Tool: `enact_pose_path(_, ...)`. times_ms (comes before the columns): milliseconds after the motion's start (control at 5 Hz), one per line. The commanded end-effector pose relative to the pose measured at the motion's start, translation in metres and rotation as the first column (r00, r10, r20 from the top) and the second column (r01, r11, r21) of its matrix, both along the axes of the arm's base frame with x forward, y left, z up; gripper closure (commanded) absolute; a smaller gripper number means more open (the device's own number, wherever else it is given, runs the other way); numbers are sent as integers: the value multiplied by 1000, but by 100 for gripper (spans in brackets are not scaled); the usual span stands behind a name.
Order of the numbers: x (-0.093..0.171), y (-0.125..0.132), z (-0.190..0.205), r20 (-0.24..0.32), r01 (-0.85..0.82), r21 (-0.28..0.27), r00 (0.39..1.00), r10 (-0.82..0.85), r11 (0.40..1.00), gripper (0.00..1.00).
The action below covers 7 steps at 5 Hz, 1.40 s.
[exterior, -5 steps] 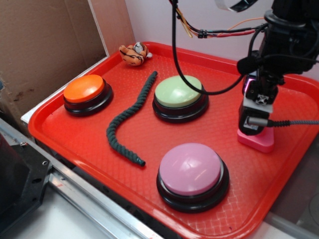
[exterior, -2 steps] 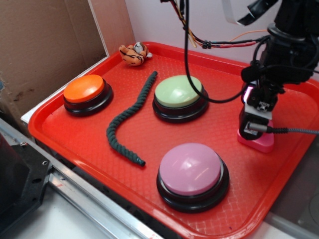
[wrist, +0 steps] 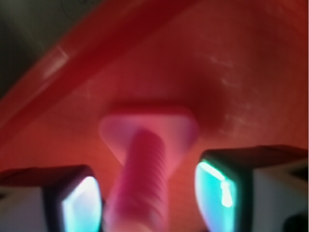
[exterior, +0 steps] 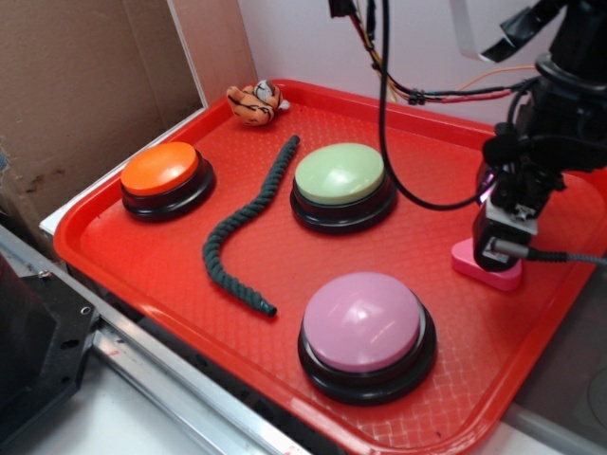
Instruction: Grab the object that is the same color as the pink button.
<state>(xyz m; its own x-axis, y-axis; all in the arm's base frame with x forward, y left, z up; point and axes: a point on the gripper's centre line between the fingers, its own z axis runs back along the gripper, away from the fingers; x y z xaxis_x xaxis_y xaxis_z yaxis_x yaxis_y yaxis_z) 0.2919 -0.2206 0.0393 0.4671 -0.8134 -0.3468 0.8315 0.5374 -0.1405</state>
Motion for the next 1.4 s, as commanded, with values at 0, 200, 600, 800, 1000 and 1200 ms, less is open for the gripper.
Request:
enact_pose_path(0,-12,-4,32,86,-38,-27,995,40,999,100)
enact_pose_path(200,-23,8,71,141,-86,-49,986,92,995,100)
enact_pose_path(600,-76,47,168,224,-399,-103,883,412,911,100)
enact_pose_path(800,-116,70,216,141,-614,-202,753,643,763,100)
enact_pose_path(1000,-142,71,265,184,-730,-206,625,759,652,100)
enact_pose_path(1200,-145,83,264,196,-755,-196,595,779,626,100)
